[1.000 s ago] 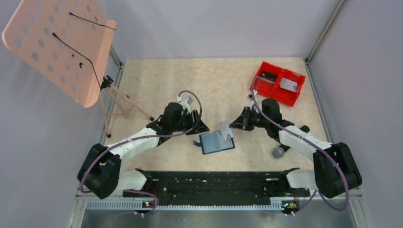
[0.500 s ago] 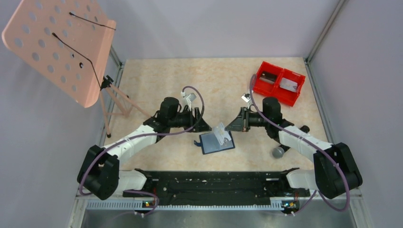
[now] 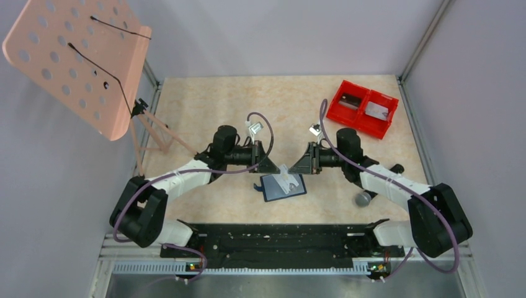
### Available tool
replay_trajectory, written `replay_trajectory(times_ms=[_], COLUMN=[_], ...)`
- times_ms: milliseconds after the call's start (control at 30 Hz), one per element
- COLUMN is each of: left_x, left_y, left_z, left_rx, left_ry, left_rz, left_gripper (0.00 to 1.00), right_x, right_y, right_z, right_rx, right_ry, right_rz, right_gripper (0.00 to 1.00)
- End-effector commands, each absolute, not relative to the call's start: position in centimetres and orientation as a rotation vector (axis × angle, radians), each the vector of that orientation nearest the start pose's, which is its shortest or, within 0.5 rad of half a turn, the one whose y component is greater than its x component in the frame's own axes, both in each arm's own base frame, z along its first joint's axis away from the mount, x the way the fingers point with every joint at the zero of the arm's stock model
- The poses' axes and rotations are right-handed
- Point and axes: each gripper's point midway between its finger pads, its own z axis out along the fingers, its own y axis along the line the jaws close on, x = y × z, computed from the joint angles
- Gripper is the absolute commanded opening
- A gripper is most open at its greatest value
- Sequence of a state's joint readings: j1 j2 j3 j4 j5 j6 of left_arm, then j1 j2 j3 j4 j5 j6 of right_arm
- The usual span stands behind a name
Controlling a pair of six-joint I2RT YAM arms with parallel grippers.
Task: Take the credit cards out of the card holder
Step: Place the credit card in the storage box.
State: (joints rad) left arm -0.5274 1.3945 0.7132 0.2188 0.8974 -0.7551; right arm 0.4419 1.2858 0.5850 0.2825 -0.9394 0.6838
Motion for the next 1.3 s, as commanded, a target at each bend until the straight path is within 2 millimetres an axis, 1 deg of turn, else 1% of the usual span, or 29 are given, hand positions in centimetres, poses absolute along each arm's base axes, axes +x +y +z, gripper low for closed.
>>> replay_trajectory(times_ms=[0,33,133,200,233,267,300,367,500,567,633,700,800,900,967,1100,1133,1200,1267], left_x=[21.7,22.0,23.5,24.6,25.1,25.3,25.5,26.0,26.9,27.1,27.3,27.5,27.7,27.5,27.6,27.7,27.7,27.9,28.0], left_y=[-30.3,-30.3,-29.9,-29.3,-29.1,-29.0,-29.0,-29.0,-28.7,-28.5,-28.3,-28.0,-27.9,-27.9,-27.9,-28.0,-28.1,-27.9,-27.5], left_z=[17.8,17.8,17.3,16.8,16.8,17.1,17.6,18.1,18.9,19.8,20.2,20.4,20.6,20.6,20.7,20.8,20.8,20.6,20.8], left_rx=[0.378,0.344,0.211,0.121,0.078,0.056,0.040,0.000,-0.071,-0.096,-0.128,-0.149,-0.166,-0.189,-0.215,-0.255,-0.257,-0.276,-0.306], left_ry=[2.181,2.184,2.190,2.193,2.181,2.164,2.142,2.120,2.076,2.026,1.997,1.982,1.972,1.958,1.942,1.923,1.920,1.918,1.883], left_rz=[-1.656,-1.647,-1.561,-1.480,-1.458,-1.466,-1.478,-1.484,-1.463,-1.478,-1.481,-1.466,-1.459,-1.484,-1.511,-1.554,-1.556,-1.546,-1.545], left_gripper=[0.00,0.00,0.00,0.00,0.00,0.00,0.00,0.00,0.00,0.00,0.00,0.00,0.00,0.00,0.00,0.00,0.00,0.00,0.00], right_x=[22.8,23.5,24.5,25.0,25.3,25.6,25.8,25.9,26.0,26.2,26.4,26.3,26.2,26.0,25.7,25.6,25.6,25.7,25.7], right_y=[27.6,27.4,27.1,26.8,26.7,26.5,26.4,26.2,26.1,26.1,26.0,26.0,26.5,27.3,27.7,28.2,28.3,28.4,28.6], right_z=[18.5,18.4,18.8,18.8,18.7,18.5,18.2,18.0,18.2,17.9,17.5,17.4,17.8,18.4,19.0,19.4,19.5,19.5,19.6], right_rx=[-0.351,-0.278,-0.122,-0.036,0.004,0.047,0.080,0.111,0.146,0.168,0.193,0.206,0.183,0.143,0.118,0.102,0.101,0.109,0.122], right_ry=[2.056,2.064,2.027,2.016,2.013,2.021,2.030,2.030,2.000,2.005,2.016,2.008,1.978,1.951,1.920,1.891,1.887,1.884,1.877], right_rz=[1.548,1.522,1.524,1.523,1.520,1.510,1.497,1.489,1.506,1.495,1.488,1.506,1.556,1.632,1.690,1.731,1.737,1.744,1.756], right_gripper=[0.25,0.32,0.43,0.56,0.64,0.69,0.71,0.72,0.70,0.70,0.70,0.70,0.70,0.64,0.56,0.40,0.37,0.36,0.36])
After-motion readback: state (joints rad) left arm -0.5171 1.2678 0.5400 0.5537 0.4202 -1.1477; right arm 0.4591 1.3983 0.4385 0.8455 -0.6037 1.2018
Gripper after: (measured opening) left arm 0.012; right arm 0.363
